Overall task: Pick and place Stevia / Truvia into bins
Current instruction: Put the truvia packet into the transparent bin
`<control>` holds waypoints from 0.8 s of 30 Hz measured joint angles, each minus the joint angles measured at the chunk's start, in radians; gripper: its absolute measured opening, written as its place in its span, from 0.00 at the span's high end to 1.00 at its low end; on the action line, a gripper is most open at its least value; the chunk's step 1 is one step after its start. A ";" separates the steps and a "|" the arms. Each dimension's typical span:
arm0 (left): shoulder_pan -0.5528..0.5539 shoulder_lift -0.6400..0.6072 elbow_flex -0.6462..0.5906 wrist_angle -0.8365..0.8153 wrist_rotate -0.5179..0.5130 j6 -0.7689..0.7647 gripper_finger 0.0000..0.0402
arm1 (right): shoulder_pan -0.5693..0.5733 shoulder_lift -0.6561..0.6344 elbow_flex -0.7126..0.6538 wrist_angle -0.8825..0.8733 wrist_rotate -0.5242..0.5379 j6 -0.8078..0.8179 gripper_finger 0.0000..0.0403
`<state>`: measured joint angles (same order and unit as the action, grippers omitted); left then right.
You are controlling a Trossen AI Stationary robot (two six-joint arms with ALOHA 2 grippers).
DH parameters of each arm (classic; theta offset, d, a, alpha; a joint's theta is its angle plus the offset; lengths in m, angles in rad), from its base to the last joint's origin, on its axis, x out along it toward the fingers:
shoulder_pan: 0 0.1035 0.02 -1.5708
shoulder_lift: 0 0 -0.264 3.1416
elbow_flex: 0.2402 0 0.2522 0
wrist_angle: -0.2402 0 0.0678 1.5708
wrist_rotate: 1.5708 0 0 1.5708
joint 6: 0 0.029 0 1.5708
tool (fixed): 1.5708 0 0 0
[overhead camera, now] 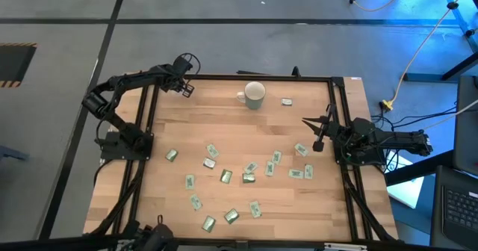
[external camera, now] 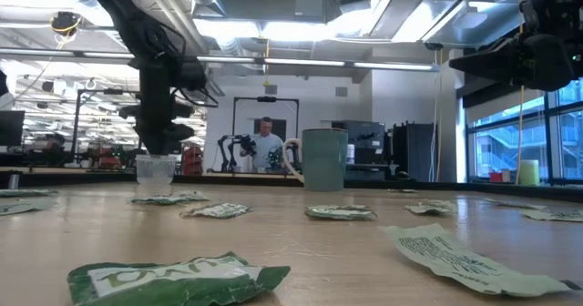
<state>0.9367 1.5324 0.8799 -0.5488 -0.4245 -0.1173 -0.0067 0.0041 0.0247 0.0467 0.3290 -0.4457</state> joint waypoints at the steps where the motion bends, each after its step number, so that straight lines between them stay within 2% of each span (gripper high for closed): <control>1: 0.000 -0.009 0.000 0.000 -0.002 0.000 0.85 | 0.000 0.000 0.000 0.000 0.000 0.000 0.91; 8: -0.010 -0.104 0.000 0.004 0.010 0.000 0.78 | 0.000 0.000 0.000 0.000 0.000 0.000 0.91; 13: -0.067 -0.187 0.000 0.007 0.110 0.005 0.78 | 0.000 0.000 0.000 0.000 0.000 0.000 0.91; 17: -0.143 -0.242 0.000 0.007 0.266 0.068 0.79 | 0.000 0.000 0.000 0.000 0.000 0.000 0.91; 21: -0.244 -0.268 0.000 -0.039 0.549 0.188 0.80 | 0.000 0.000 0.000 0.000 0.000 0.000 0.91; 24: -0.339 -0.268 0.000 -0.096 0.666 0.262 0.79 | 0.000 0.000 0.000 0.000 0.000 0.000 0.91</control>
<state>0.5975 1.2640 0.8799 -0.6445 0.2412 0.1446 -0.0066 0.0044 0.0250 0.0467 0.3290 -0.4458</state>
